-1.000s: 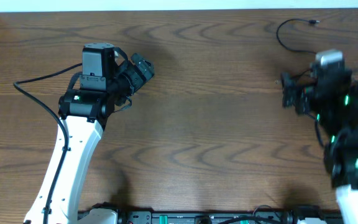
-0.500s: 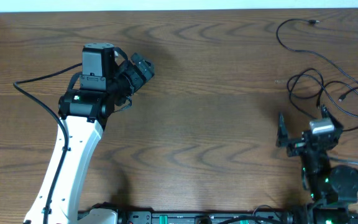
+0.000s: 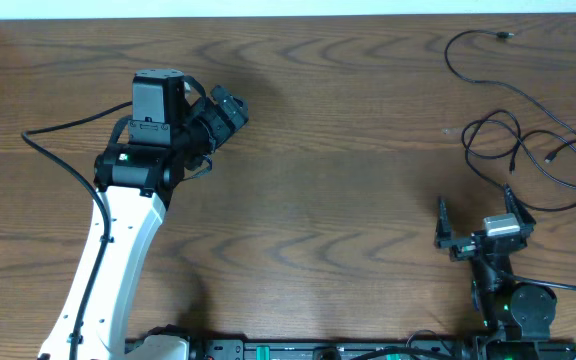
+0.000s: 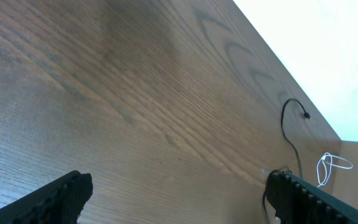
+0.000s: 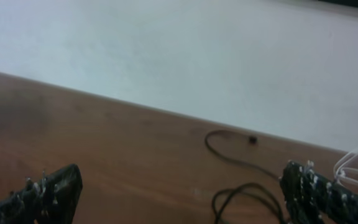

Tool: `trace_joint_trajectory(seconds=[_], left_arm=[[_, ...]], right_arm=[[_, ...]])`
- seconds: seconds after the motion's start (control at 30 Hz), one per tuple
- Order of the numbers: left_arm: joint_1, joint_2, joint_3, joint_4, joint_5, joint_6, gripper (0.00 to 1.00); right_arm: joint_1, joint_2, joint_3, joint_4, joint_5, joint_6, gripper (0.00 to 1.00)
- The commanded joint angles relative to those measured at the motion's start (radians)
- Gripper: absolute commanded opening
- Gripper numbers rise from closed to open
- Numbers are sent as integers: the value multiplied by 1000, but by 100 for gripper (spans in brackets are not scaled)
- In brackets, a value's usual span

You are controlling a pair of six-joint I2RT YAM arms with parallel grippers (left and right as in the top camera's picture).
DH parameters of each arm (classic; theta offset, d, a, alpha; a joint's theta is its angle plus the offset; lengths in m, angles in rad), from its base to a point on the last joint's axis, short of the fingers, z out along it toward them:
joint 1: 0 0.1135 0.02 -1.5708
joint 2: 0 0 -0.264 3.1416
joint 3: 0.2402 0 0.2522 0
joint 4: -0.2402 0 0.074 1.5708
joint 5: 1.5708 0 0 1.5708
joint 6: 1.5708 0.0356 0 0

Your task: Untangle cables

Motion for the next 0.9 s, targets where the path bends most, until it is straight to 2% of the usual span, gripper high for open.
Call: trace_joint_trajectory(seconds=[0.0,0.17,0.27,0.87], left_arm=[[1,4,21,-3,-14,6,96],[1,4,21,-3,-14,6,96],[1,4,21,-3,-14,6,96],[1,4,21,-3,-14,6,96]], right_arm=[[9,-34,-11,-34,23,-13,99],[9,-48,-11,-165,24,27,99],[9,-46,-11,-161,26,69,99],[8,-44,-11,-160,26,69,99]])
